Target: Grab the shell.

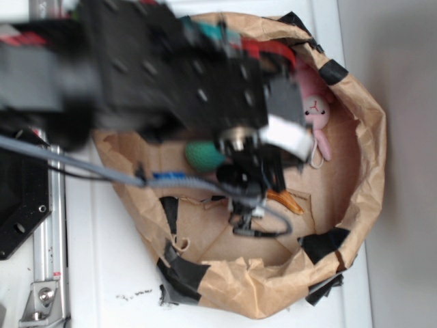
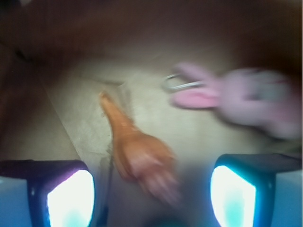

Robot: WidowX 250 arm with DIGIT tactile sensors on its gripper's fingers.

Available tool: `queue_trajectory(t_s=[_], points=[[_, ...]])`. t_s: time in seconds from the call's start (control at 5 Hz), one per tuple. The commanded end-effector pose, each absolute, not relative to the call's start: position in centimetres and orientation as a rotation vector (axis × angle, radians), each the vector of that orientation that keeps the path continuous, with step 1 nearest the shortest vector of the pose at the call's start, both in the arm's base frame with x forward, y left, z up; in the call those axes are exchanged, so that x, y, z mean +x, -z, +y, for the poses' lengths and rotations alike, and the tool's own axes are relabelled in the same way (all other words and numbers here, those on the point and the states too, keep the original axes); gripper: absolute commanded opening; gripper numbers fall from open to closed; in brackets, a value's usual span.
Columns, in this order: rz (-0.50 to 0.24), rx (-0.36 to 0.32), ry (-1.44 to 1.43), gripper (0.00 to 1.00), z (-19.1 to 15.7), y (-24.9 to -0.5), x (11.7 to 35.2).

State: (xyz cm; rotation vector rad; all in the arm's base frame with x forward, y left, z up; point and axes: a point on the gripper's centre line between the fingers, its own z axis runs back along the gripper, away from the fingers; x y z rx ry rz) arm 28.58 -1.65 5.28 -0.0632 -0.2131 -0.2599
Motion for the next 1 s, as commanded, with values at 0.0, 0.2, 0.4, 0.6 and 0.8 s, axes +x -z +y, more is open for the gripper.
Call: queue_trajectory(t_s=[0.0,0.2,0.4,0.6,0.8], points=[[-0.151,-0.1,0.394,1.0,-4.0,-1.3,27.8],[-0.154,-0.066,0.31,0.0,-3.6,-0.1,27.6],[-0.166,-0.073,0.173,0.0,-2.9,-1.4,28.2],[-0.204,-0.081,0.036,0.0,-2.2,-4.9,28.6],[-0.235,-0.08,-0.113,0.0,-1.3,-9.9,28.4]])
